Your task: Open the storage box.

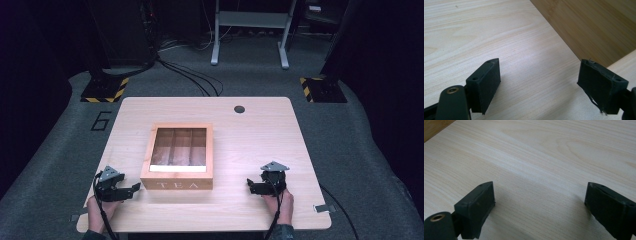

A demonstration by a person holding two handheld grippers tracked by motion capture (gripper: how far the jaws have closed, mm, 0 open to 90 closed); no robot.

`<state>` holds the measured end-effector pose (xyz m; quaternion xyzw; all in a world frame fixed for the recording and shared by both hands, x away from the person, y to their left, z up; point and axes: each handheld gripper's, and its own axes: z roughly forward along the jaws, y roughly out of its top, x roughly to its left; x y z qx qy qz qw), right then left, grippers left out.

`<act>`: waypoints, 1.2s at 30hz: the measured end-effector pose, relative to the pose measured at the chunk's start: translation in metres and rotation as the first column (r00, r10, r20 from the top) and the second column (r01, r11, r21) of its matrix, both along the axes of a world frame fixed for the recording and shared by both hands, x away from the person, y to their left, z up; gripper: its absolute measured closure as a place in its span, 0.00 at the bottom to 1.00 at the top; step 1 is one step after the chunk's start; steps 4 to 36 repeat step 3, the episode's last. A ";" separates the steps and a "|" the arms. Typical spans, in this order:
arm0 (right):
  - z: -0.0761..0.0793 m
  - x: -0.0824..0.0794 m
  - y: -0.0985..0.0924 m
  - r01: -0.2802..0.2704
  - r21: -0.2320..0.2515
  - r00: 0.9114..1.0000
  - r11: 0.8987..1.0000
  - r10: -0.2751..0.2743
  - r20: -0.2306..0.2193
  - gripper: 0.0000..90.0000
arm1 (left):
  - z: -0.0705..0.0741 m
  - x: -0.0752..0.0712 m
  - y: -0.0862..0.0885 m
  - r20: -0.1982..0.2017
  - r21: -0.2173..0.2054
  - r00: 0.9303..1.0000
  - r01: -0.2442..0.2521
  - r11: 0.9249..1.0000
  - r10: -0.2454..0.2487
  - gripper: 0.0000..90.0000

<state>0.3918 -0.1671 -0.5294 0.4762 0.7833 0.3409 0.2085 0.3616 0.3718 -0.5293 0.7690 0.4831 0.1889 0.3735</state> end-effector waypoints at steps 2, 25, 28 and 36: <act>0.000 0.000 0.000 0.000 0.000 1.000 1.000 0.000 0.000 0.10 | 0.000 0.000 -0.003 0.002 0.031 1.000 -0.003 1.000 0.003 0.19; 0.000 0.000 0.000 0.001 -0.001 1.000 1.000 -0.001 0.000 0.10 | 0.000 0.000 -0.003 0.002 0.031 1.000 -0.003 1.000 0.003 0.18; 0.000 0.000 0.000 0.001 -0.001 1.000 1.000 -0.001 0.000 0.10 | 0.000 0.000 -0.003 0.002 0.031 1.000 -0.003 1.000 0.003 0.18; 0.000 0.000 0.000 0.001 -0.001 1.000 1.000 -0.001 0.000 0.10 | 0.000 0.000 -0.003 0.002 0.031 1.000 -0.003 1.000 0.003 0.18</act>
